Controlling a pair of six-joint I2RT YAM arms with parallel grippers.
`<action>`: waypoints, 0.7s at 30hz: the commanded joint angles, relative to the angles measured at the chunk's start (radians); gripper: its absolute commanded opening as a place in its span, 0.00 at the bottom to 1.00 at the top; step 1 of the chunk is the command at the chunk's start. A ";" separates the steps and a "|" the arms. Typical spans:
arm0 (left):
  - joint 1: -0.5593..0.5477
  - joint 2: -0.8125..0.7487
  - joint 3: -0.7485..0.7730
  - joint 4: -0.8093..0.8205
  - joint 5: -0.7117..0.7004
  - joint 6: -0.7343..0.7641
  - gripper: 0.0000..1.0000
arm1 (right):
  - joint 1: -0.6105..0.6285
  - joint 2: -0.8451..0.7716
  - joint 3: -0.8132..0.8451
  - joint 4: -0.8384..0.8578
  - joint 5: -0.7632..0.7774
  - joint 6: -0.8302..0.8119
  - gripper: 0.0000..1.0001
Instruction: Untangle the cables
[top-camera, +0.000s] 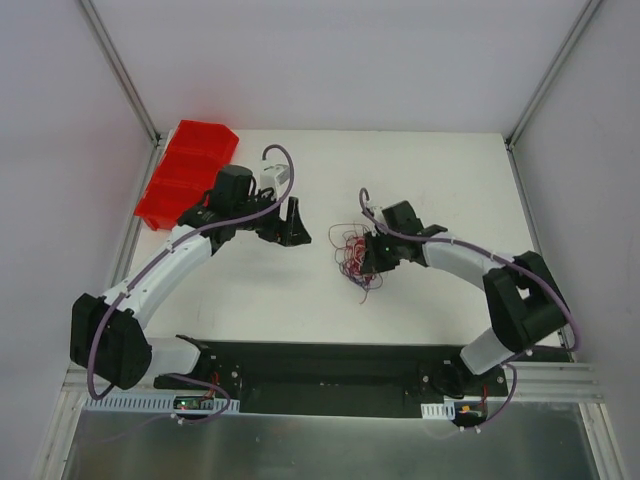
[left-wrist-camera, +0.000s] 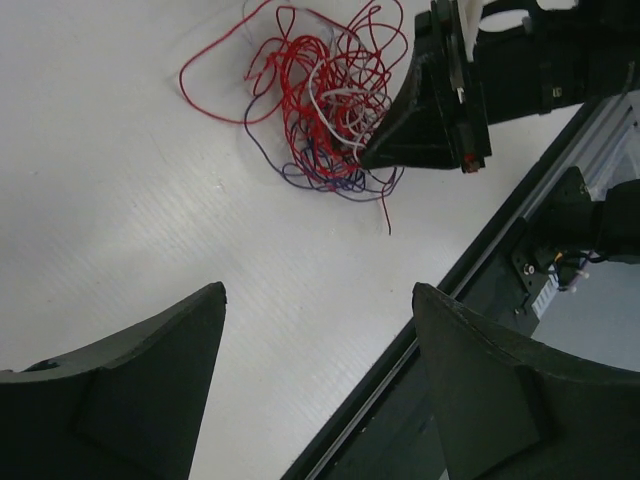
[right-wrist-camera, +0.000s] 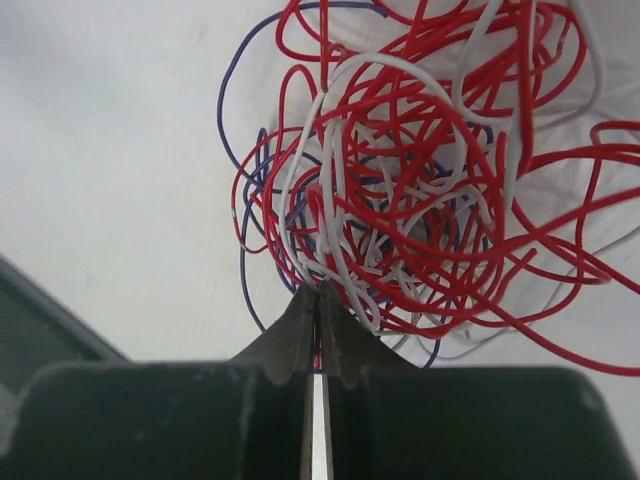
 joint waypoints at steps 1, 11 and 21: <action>-0.007 0.049 0.048 -0.008 0.112 -0.024 0.70 | 0.025 -0.191 -0.138 0.094 -0.200 -0.057 0.01; -0.066 0.199 0.058 0.041 0.136 -0.055 0.68 | 0.010 -0.369 -0.213 0.048 0.051 0.021 0.64; -0.119 0.458 0.185 0.132 -0.162 0.004 0.59 | 0.025 -0.289 -0.190 0.097 0.014 0.058 0.68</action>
